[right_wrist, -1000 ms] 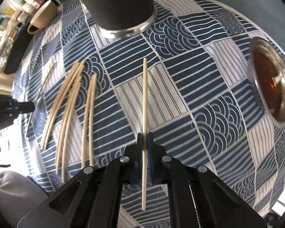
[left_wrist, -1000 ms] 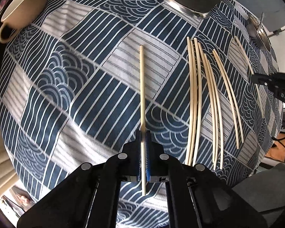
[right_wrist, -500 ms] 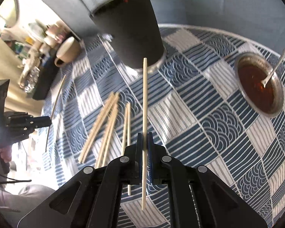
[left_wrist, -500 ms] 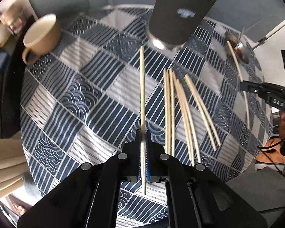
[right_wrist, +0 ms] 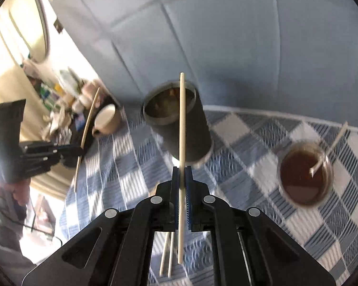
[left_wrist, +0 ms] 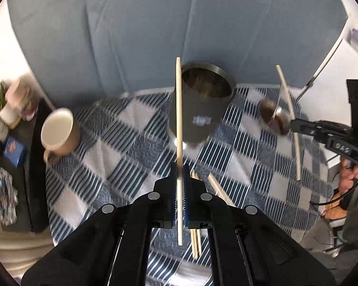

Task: Organize utensils
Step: 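Lift the chopsticks with both tools and carry them over the black holder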

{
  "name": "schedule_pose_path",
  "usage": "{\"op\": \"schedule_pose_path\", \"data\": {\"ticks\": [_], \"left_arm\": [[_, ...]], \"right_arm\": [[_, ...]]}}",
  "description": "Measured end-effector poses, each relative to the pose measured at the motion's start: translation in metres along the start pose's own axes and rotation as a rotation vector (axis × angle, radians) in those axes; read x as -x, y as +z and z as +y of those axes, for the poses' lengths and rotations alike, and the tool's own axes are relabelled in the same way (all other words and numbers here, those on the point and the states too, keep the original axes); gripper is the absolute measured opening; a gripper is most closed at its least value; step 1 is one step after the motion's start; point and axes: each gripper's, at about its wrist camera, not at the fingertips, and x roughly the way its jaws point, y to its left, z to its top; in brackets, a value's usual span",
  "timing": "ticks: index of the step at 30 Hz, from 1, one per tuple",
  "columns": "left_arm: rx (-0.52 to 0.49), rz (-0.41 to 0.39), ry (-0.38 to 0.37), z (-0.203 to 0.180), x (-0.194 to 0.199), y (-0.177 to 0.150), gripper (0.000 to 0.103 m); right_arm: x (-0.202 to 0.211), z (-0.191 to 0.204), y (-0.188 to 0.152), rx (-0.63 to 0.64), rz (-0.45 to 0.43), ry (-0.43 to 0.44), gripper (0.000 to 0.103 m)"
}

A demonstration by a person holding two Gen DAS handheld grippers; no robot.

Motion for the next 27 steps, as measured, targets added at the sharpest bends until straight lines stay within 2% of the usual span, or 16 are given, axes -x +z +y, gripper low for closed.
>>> {"op": "schedule_pose_path", "data": {"ticks": [4, 10, 19, 27], "left_arm": [[0.004, -0.076, -0.034, 0.000, 0.004, 0.027, 0.005], [0.028, -0.244, -0.130, 0.002, 0.010, 0.064, 0.005], [0.048, -0.403, -0.220, 0.003, -0.017, 0.103, 0.005], [0.045, -0.430, -0.231, 0.003, -0.062, 0.114, 0.005]], "right_arm": [[0.001, 0.007, 0.026, 0.020, -0.082, 0.048, 0.005], [-0.011, 0.013, 0.056, 0.044, -0.179, 0.079, 0.005], [-0.044, 0.005, 0.099, 0.014, -0.276, 0.107, 0.005], [-0.069, -0.016, 0.113, -0.043, -0.330, 0.155, 0.005]]}}
